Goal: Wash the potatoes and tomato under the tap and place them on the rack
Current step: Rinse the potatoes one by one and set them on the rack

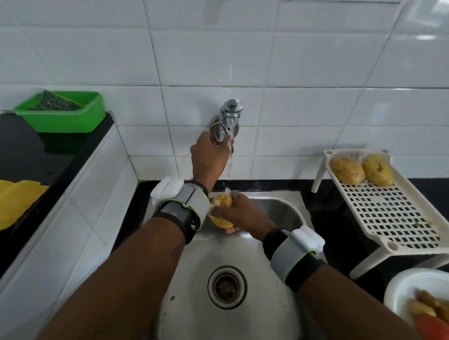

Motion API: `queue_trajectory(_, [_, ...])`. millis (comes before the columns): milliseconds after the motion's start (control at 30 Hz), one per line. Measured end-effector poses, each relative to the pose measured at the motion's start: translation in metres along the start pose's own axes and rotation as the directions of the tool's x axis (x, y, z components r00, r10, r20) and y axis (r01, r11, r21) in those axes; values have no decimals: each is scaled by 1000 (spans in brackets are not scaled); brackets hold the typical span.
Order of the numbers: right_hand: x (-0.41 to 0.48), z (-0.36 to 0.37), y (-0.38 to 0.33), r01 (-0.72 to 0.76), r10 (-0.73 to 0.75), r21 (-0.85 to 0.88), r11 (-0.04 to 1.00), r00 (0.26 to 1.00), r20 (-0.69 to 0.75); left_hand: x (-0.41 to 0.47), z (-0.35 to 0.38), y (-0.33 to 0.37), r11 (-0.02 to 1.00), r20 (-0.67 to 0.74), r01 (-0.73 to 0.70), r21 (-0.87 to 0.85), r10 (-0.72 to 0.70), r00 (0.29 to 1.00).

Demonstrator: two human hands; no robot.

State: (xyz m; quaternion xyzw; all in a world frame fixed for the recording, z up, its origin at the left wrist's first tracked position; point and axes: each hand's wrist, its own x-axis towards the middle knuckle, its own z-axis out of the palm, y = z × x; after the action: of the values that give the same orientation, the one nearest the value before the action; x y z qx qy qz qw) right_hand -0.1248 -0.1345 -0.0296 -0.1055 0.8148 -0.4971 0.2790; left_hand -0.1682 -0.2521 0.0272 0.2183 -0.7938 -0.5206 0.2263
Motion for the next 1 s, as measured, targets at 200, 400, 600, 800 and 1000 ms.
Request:
queue_trajectory(200, [3,8,16,30,-24,46,998,992,-124,-46,-14,-52,977,225,193,86,-207,952])
queue_trajectory(400, [-7,23,25,181,-170,53,982,972,-163,-98,-7,-82,769,538,564,-302,-351,767])
queue_trajectory(600, [-8,31,43,264,-232,132,955,948,-218,-97,3,-81,723,480,615,-315,-438,760])
queue_trajectory(800, [19,10,23,-2,37,232,973,989,-146,-96,5,-77,765,478,575,-288,-406,779])
queue_trajectory(1000, [32,23,14,33,9,201,979,979,-202,-84,2,-72,699,379,595,-398,-465,800])
